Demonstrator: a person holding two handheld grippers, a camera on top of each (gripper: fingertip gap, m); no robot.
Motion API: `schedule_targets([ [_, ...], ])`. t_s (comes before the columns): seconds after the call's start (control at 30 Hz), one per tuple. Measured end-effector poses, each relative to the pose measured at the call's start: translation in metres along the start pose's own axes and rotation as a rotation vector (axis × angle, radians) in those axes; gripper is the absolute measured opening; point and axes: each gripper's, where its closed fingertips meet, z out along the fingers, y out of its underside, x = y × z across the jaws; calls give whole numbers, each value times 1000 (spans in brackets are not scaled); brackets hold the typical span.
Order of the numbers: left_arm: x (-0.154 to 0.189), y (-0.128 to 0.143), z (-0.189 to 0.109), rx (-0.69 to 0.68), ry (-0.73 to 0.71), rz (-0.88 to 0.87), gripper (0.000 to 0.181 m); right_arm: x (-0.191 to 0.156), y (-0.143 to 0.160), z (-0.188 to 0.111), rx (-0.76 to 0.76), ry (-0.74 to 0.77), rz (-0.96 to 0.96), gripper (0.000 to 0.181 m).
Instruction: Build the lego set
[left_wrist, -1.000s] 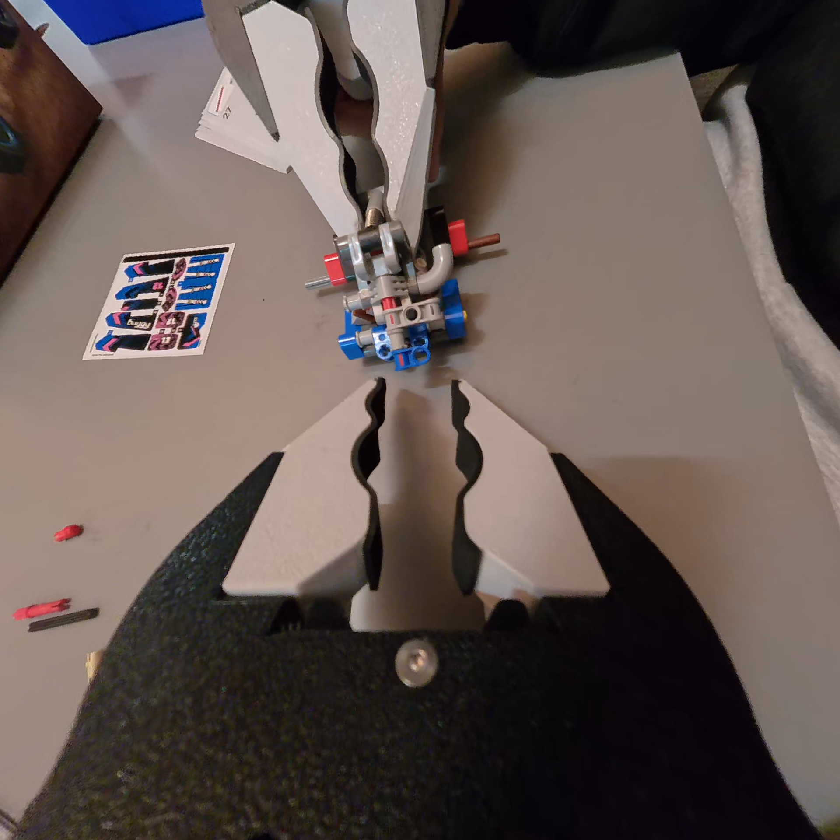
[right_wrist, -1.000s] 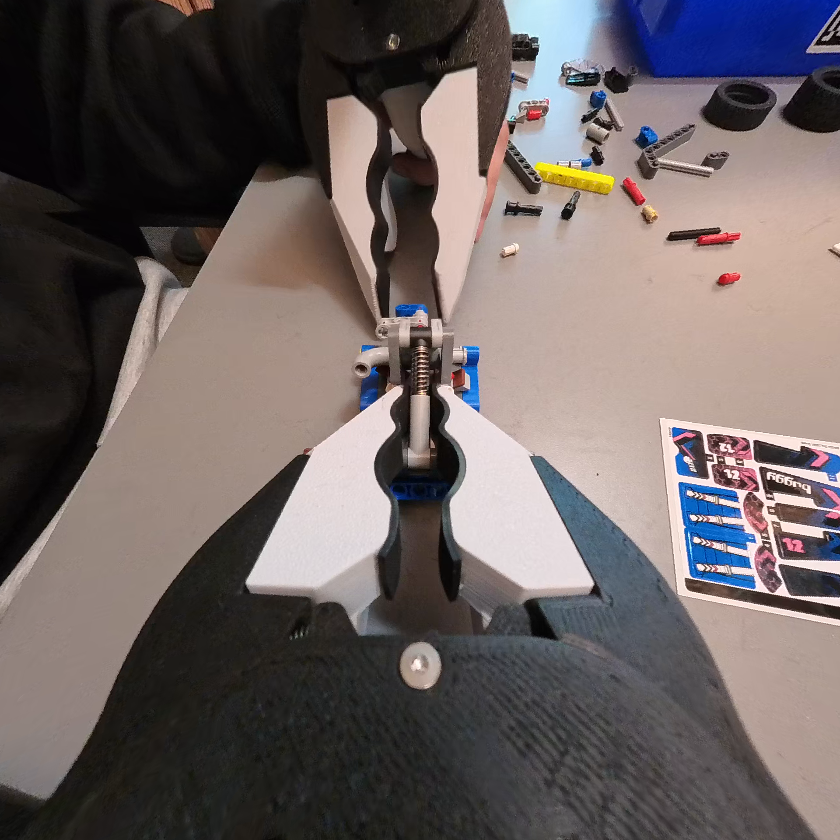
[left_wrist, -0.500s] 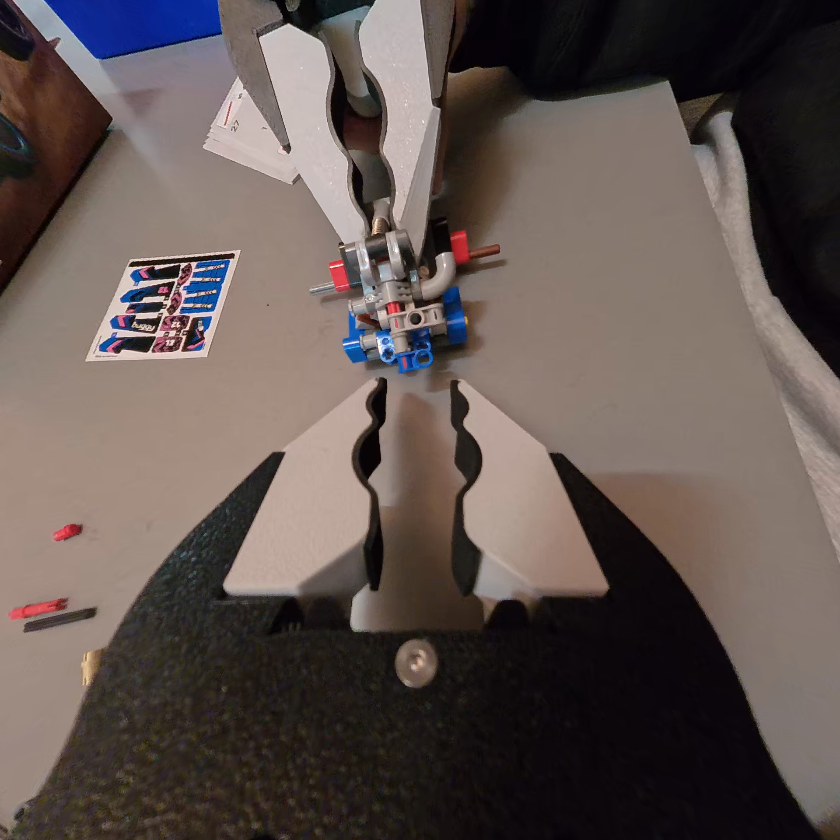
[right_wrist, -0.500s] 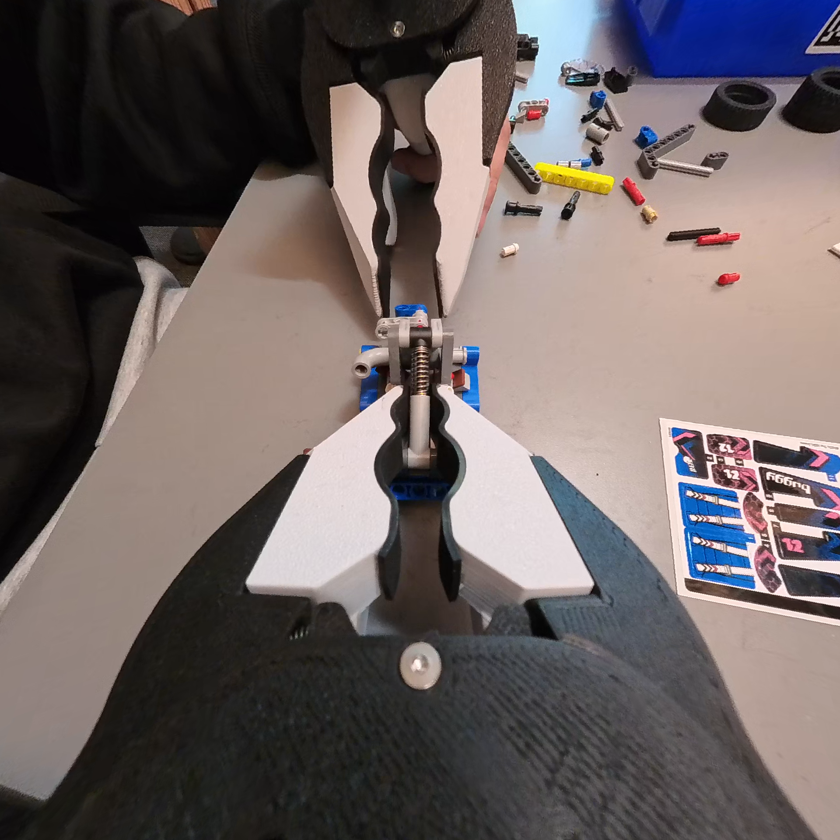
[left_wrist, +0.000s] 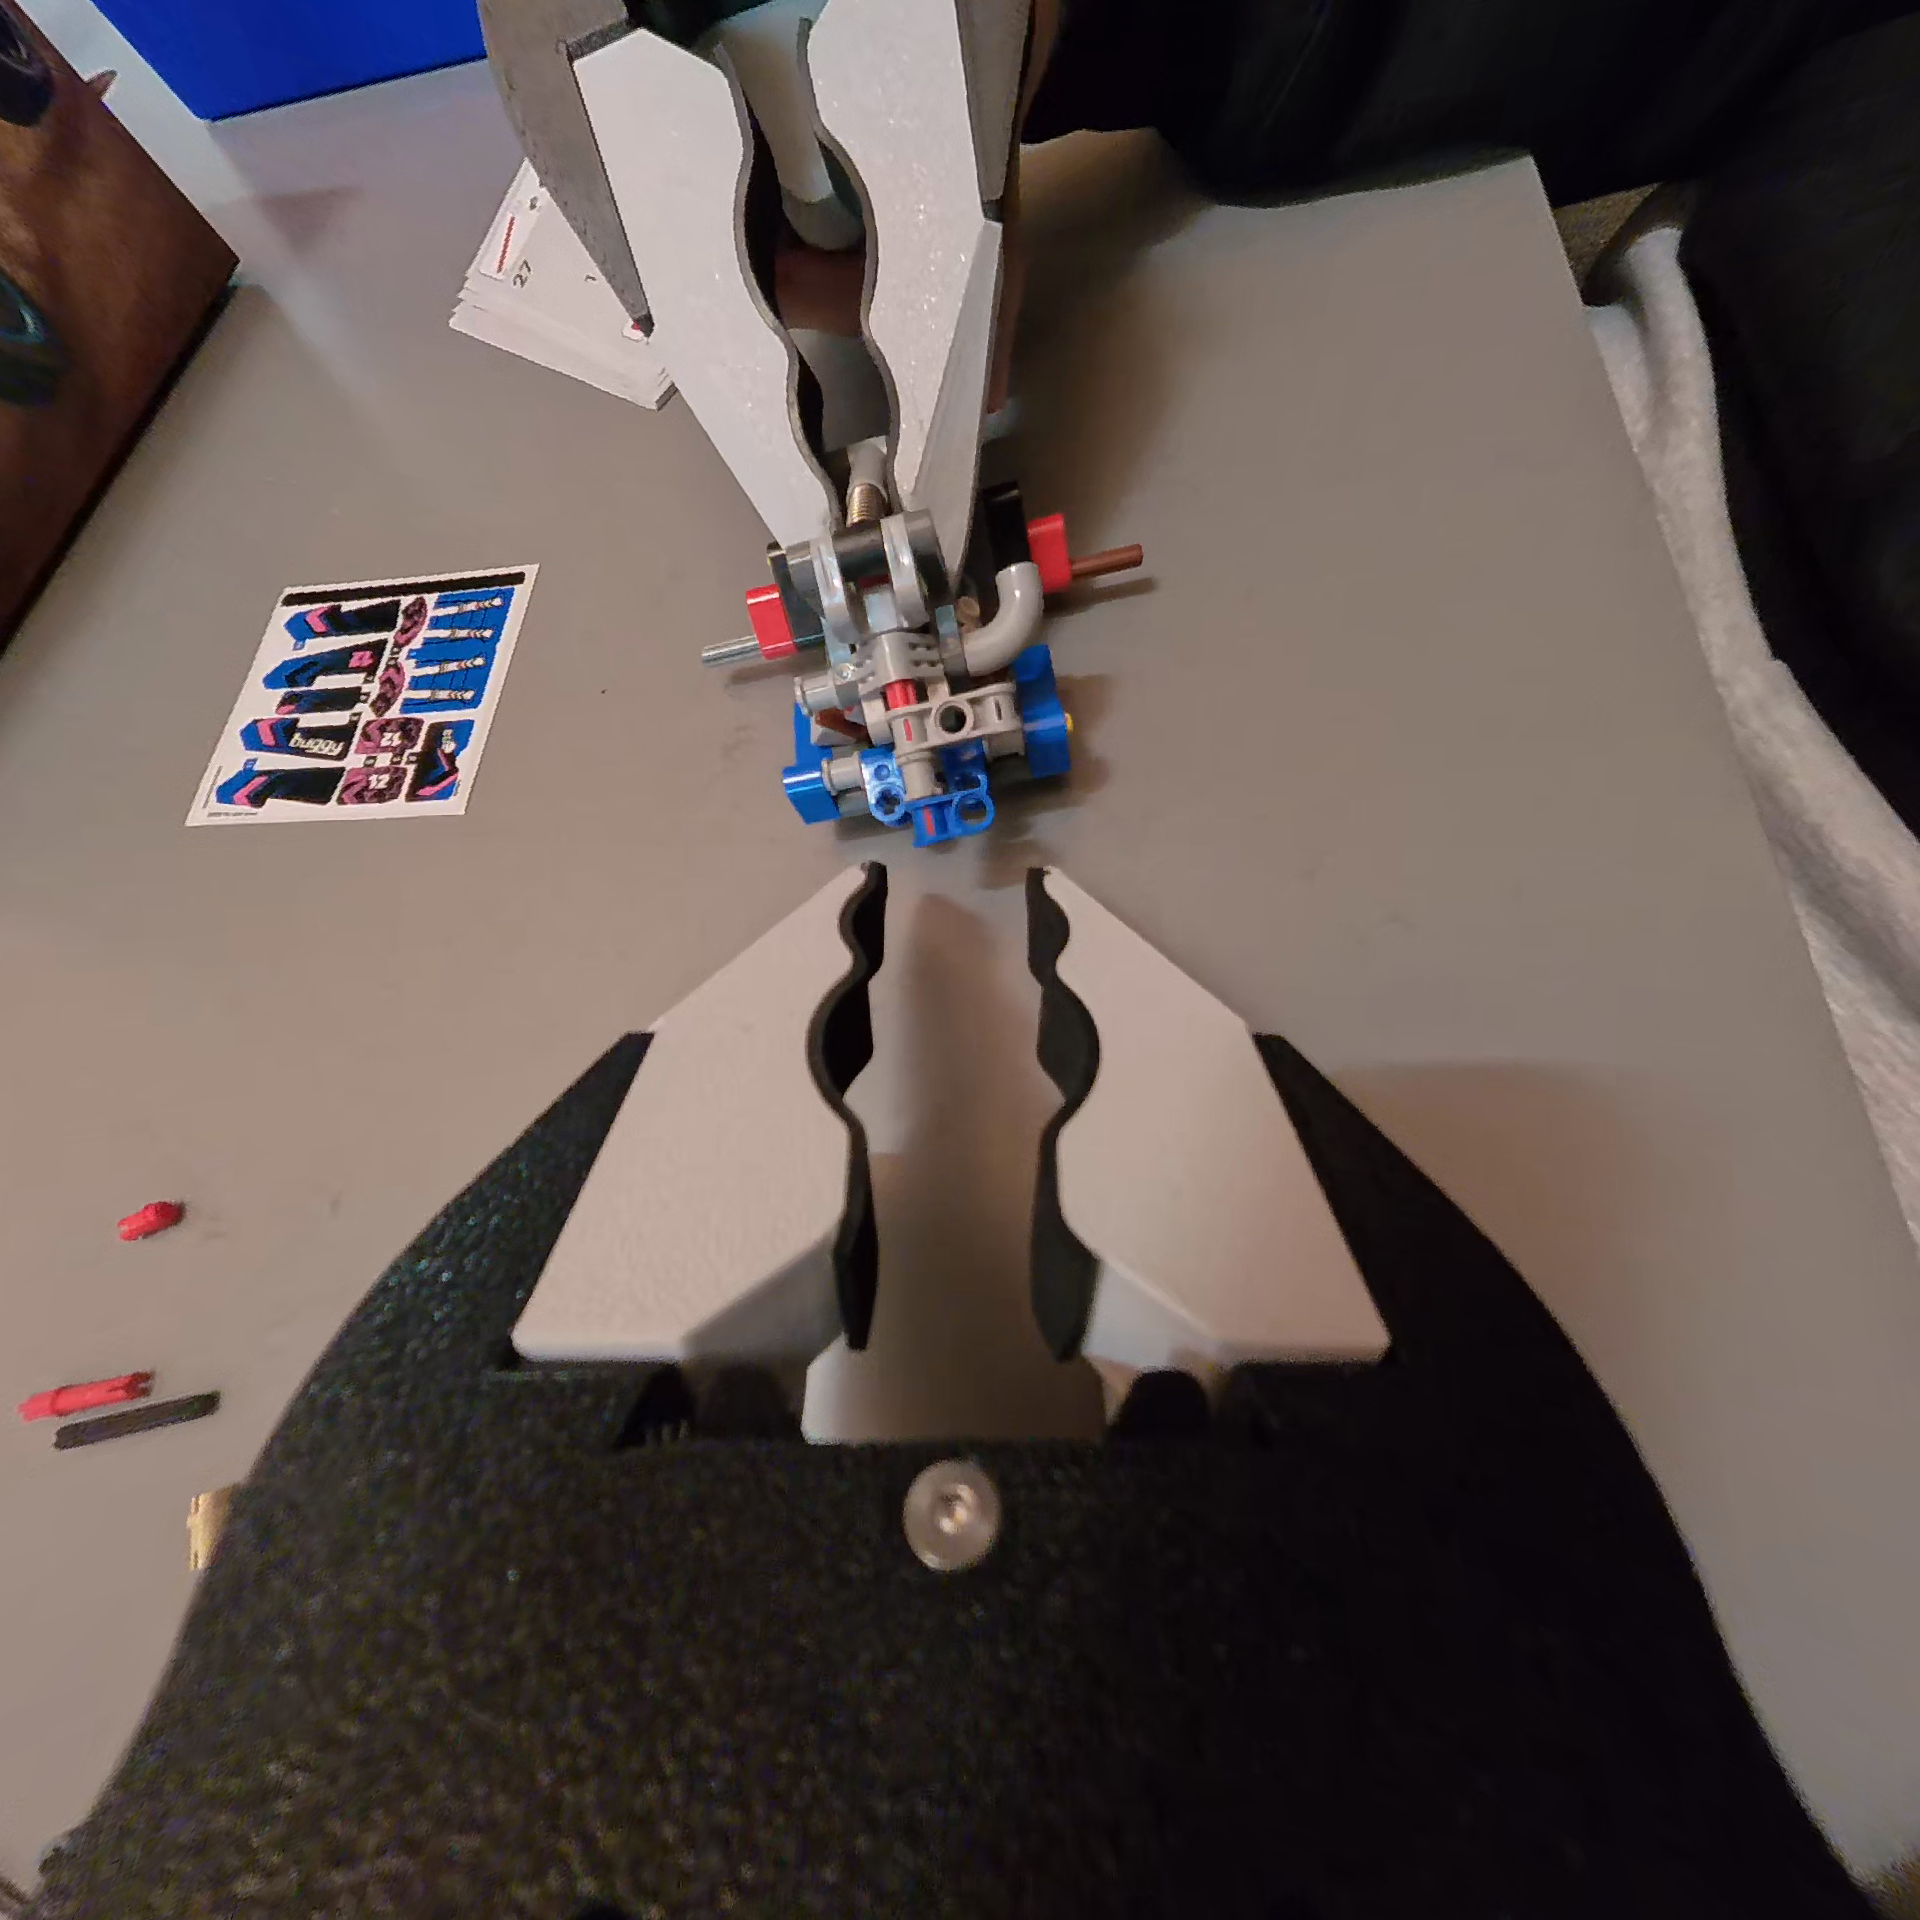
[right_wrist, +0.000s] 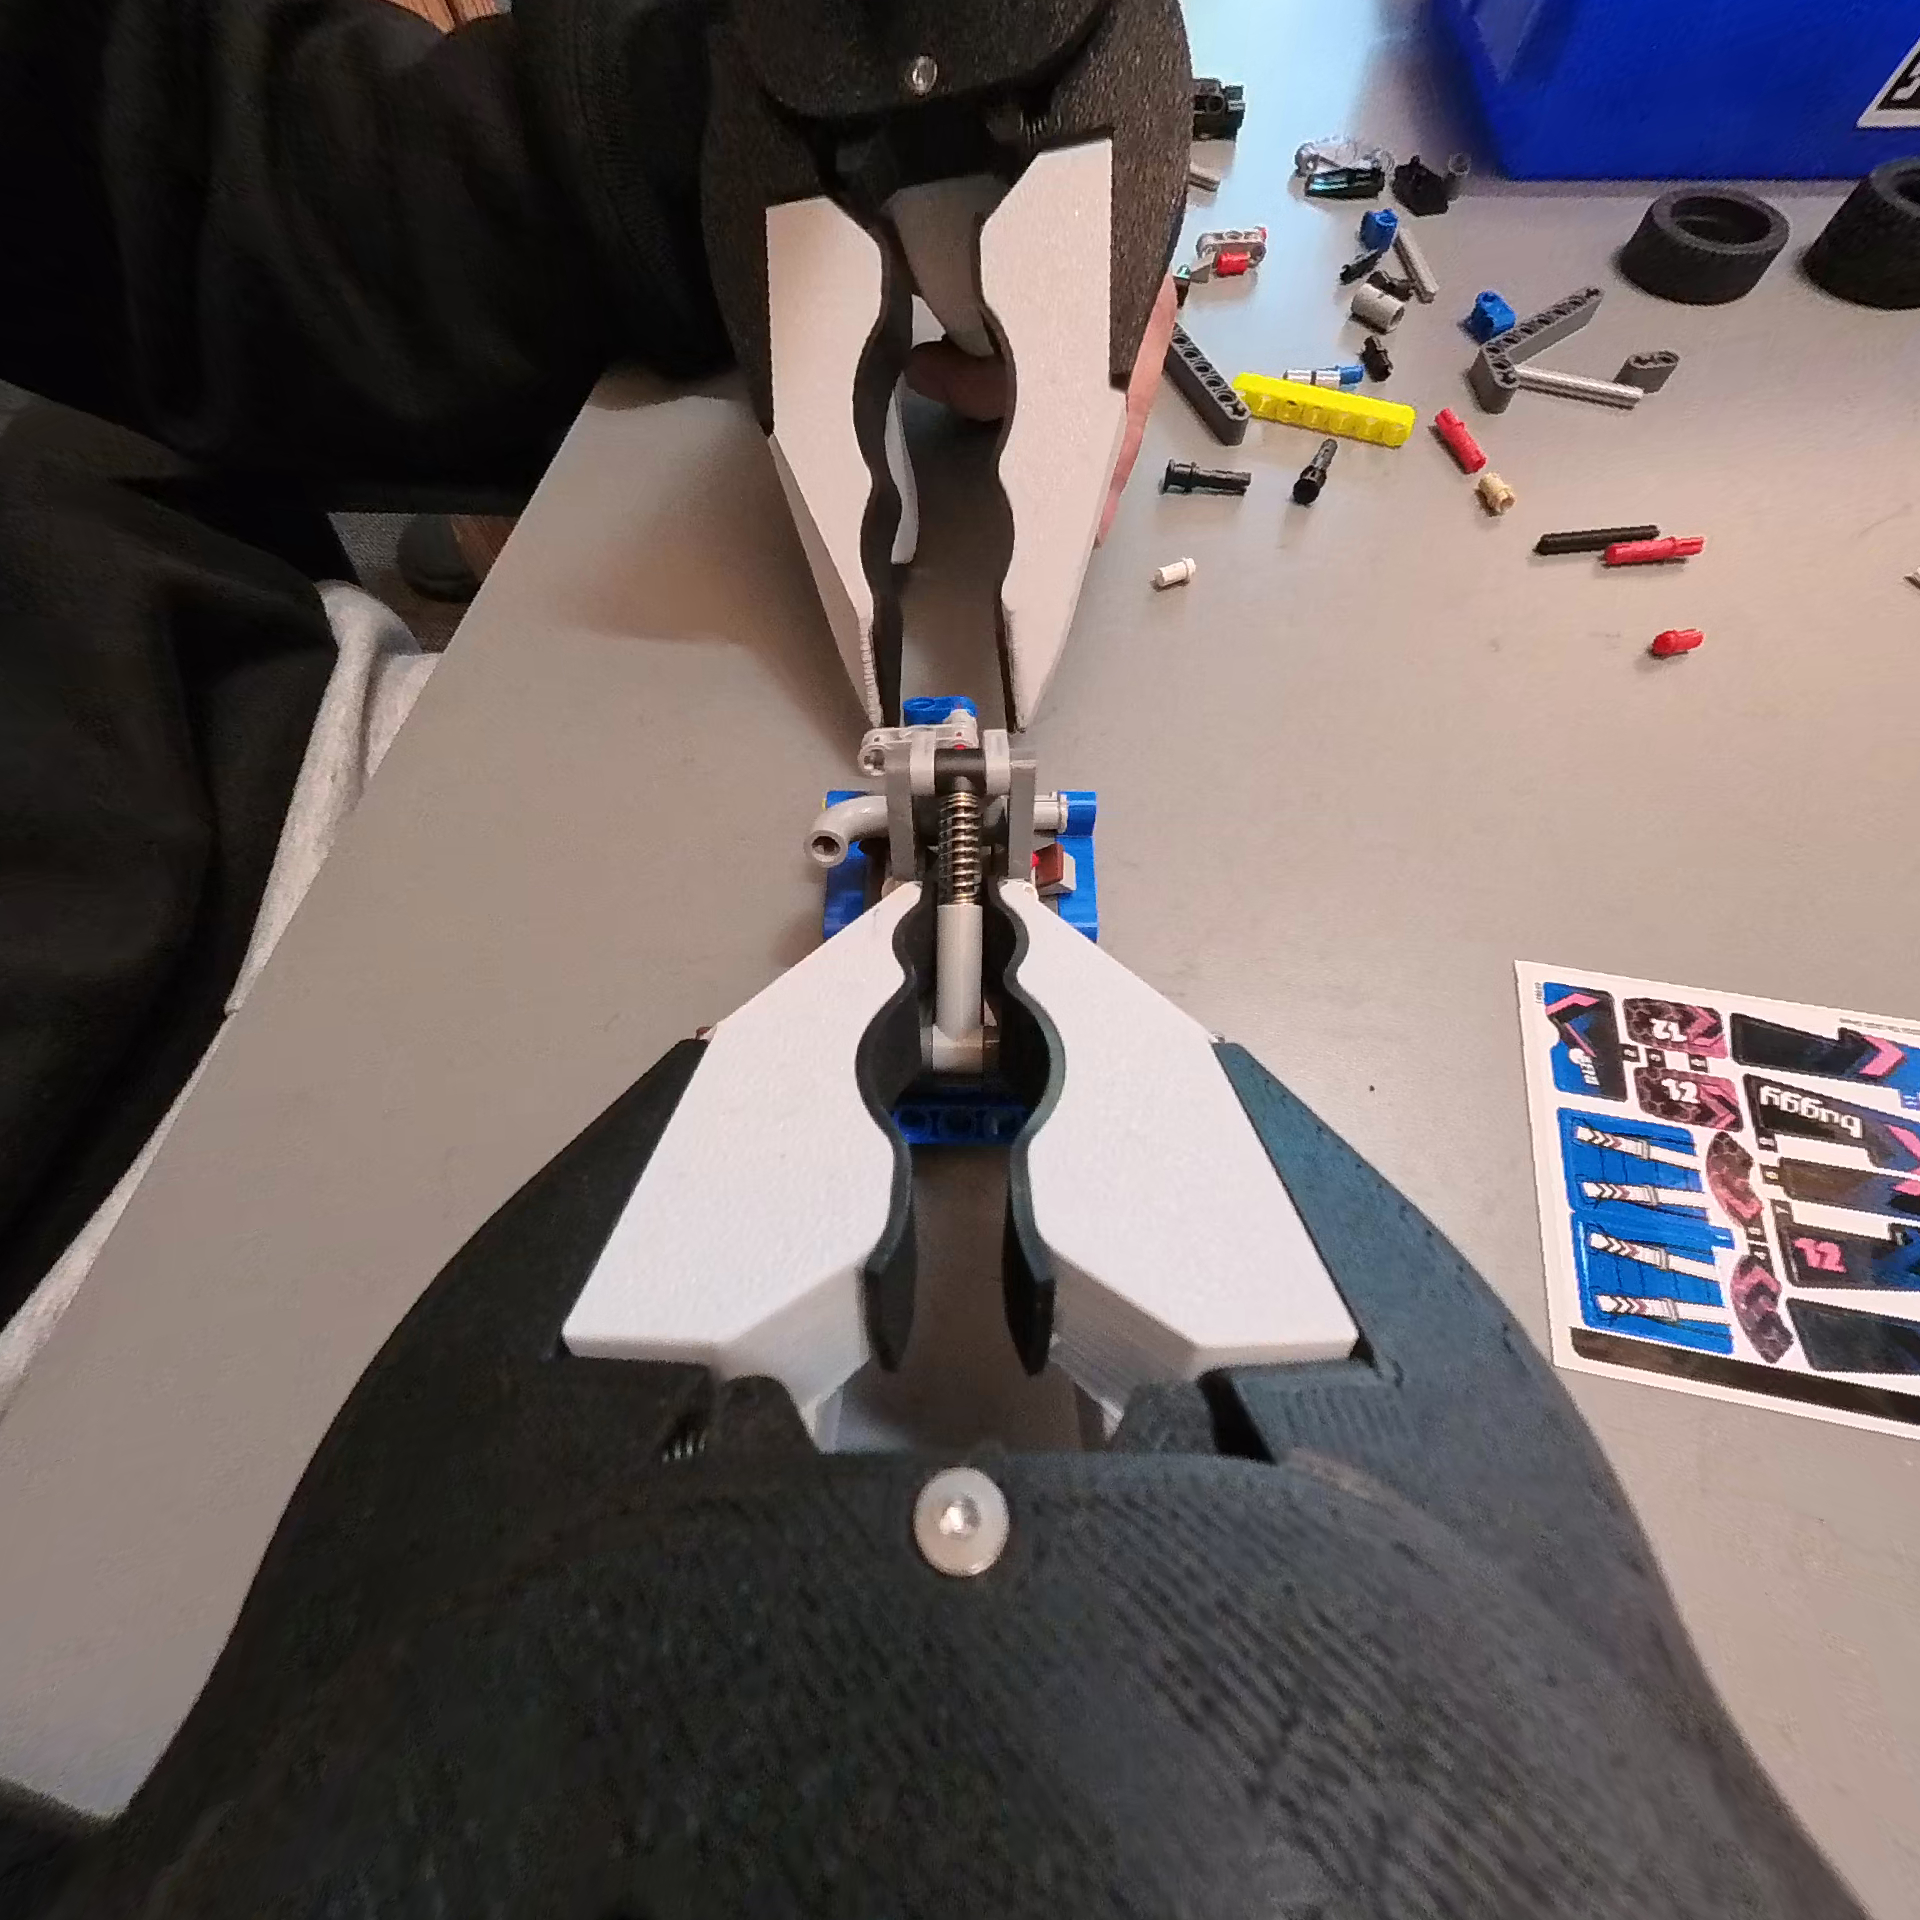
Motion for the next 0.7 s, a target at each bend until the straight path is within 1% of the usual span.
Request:
schedule_targets([
  [0.7, 0, 3, 3, -30, 5, 0, 24, 0, 0, 0, -2, 8, -5, 6],
])
